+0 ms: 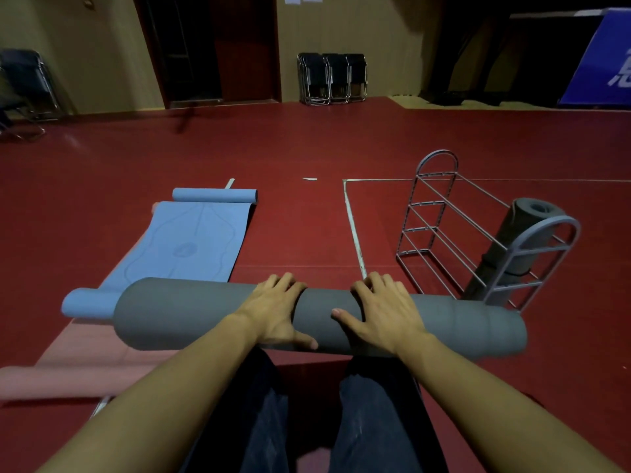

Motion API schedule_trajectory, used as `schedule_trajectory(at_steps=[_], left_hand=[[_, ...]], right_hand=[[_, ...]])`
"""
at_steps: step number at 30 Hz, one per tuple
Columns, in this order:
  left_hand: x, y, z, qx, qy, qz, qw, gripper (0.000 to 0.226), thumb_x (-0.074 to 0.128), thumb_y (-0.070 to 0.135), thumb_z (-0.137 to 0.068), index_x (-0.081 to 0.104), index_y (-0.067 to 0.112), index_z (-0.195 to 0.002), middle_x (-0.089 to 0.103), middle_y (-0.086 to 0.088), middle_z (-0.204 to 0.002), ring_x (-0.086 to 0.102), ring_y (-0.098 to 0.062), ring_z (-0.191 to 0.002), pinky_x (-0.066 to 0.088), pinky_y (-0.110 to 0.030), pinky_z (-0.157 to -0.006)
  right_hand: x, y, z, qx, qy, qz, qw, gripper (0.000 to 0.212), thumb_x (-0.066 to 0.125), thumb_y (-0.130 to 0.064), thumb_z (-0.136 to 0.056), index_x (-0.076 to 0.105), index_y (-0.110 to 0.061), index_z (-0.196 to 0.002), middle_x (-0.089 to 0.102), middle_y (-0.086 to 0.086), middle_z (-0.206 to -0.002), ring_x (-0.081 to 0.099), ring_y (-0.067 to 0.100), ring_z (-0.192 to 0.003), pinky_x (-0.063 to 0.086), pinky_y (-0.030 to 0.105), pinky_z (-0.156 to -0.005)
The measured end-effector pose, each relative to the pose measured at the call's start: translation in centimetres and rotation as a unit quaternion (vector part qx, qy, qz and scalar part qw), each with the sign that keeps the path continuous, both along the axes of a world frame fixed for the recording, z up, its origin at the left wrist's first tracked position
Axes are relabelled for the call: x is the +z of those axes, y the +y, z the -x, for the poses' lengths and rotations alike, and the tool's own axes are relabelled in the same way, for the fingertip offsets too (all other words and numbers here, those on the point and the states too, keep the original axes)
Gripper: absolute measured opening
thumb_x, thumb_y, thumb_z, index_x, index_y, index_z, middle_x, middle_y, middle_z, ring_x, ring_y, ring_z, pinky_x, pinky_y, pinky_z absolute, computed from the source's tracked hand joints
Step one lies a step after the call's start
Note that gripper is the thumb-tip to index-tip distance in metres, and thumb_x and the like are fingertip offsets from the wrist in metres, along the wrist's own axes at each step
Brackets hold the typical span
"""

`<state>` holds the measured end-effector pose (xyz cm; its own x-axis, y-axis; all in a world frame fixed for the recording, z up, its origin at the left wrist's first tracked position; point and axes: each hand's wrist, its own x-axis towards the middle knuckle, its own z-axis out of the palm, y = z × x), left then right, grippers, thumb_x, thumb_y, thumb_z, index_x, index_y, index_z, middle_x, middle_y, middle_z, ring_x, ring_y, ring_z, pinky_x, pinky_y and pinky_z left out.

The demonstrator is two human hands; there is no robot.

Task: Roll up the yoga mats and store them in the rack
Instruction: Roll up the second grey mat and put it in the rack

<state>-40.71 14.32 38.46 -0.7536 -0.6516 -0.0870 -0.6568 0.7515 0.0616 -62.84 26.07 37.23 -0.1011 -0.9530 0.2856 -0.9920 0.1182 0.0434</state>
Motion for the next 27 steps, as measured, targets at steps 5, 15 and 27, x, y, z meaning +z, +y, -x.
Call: schedule_trajectory(at_steps=[5,15,27], left_hand=[[-1.4,-0.1,0.8,0.000,-0.018,0.005,1.000,0.134,0.064,0.096,-0.051,0.020,0.024,-0.155,0.035,0.001,-0.147,0.039,-0.029,-0.135,0.021,-0.051,-0.122],[-2.5,-1.3,1.6,0.021,-0.021,-0.032,0.999,0.134,0.069,0.090,-0.056,0.017,0.024,-0.160,0.027,0.000,-0.152,0.027,-0.028,-0.143,0.011,-0.058,-0.125],[-4.6,-1.9,2.3,0.024,-0.029,-0.045,0.998,0.136,0.079,0.081,-0.054,0.010,0.029,-0.159,0.030,0.000,-0.157,0.029,-0.030,-0.148,0.009,-0.065,-0.123]], right_hand=[[0.8,-1.0,0.4,0.000,-0.025,-0.062,0.998,0.080,0.031,-0.088,-0.085,0.052,-0.025,-0.130,0.059,-0.001,-0.122,0.055,0.026,-0.109,0.042,0.042,-0.093],[0.2,-2.3,1.1,0.002,-0.027,-0.152,0.988,0.101,0.029,-0.101,-0.071,0.048,-0.028,-0.137,0.047,0.000,-0.128,0.043,0.024,-0.118,0.036,0.047,-0.100],[-0.4,-3.1,1.0,0.032,0.048,-0.213,0.975,0.122,0.051,-0.100,-0.059,0.028,-0.019,-0.147,0.048,0.003,-0.139,0.050,0.031,-0.122,0.036,0.051,-0.105]])
